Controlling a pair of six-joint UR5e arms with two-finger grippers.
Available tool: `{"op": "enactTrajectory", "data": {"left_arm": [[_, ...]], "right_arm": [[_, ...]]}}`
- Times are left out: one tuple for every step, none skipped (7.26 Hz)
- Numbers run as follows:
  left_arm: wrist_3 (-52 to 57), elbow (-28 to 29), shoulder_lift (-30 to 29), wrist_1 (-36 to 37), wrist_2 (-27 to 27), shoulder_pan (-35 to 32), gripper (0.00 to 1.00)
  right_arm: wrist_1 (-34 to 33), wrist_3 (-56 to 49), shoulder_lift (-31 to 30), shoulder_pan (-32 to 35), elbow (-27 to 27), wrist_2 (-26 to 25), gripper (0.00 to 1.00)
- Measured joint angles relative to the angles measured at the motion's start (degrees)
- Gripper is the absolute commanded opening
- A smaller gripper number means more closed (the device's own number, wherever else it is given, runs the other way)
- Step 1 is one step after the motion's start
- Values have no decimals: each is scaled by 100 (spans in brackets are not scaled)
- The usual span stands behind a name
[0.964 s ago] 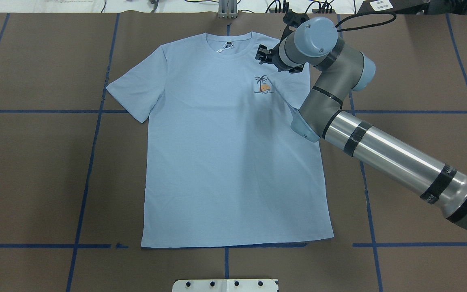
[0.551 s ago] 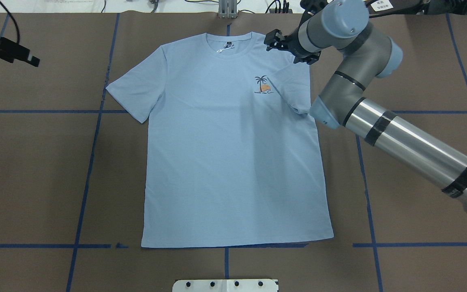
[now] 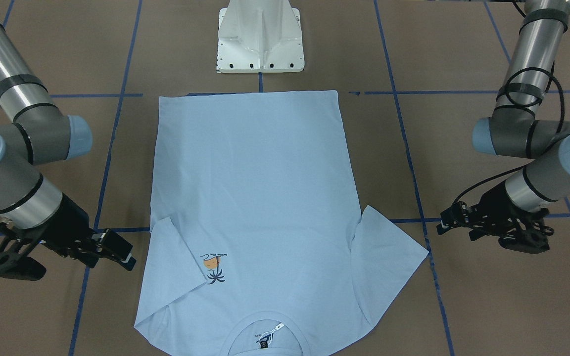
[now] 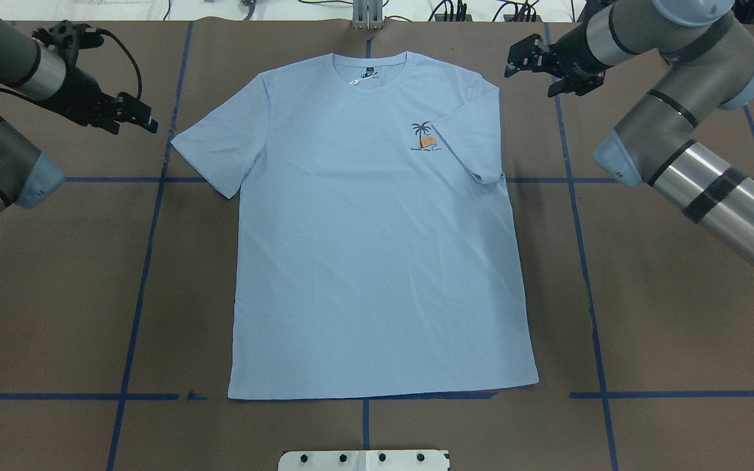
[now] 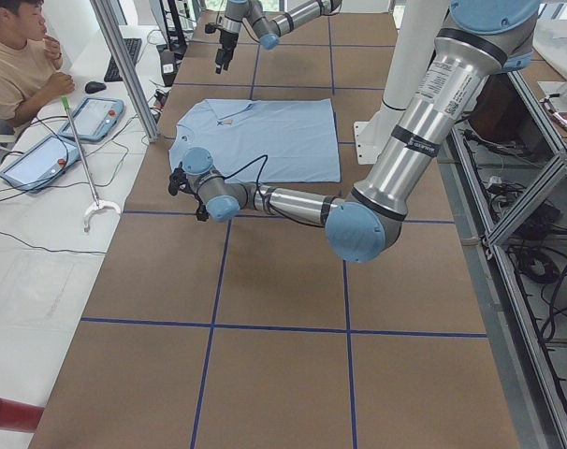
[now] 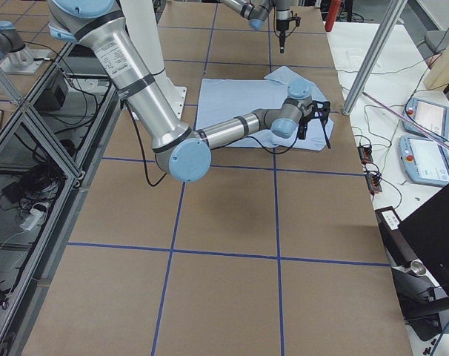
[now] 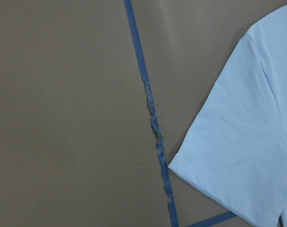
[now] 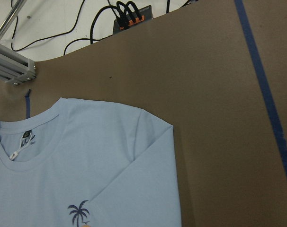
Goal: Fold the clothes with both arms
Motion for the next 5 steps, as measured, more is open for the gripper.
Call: {"op": "enactTrajectory", "data": {"left_arm": [[-184, 242, -158, -123, 152, 127, 77], [-256, 405, -265, -171, 263, 238, 76], [-279, 524, -348, -190, 370, 315, 76], [-287, 618, -424, -198, 475, 371, 75], [-289, 660, -467, -202, 534, 416, 75]], "right_arm": [[2, -100, -308, 70, 249, 60, 100], [1, -152, -563, 116, 450, 73, 100], [-3, -184, -700, 138, 535, 59, 100], [-5, -199, -774, 145, 559, 47, 100], [-6, -203, -820, 147, 568, 44, 100]]}}
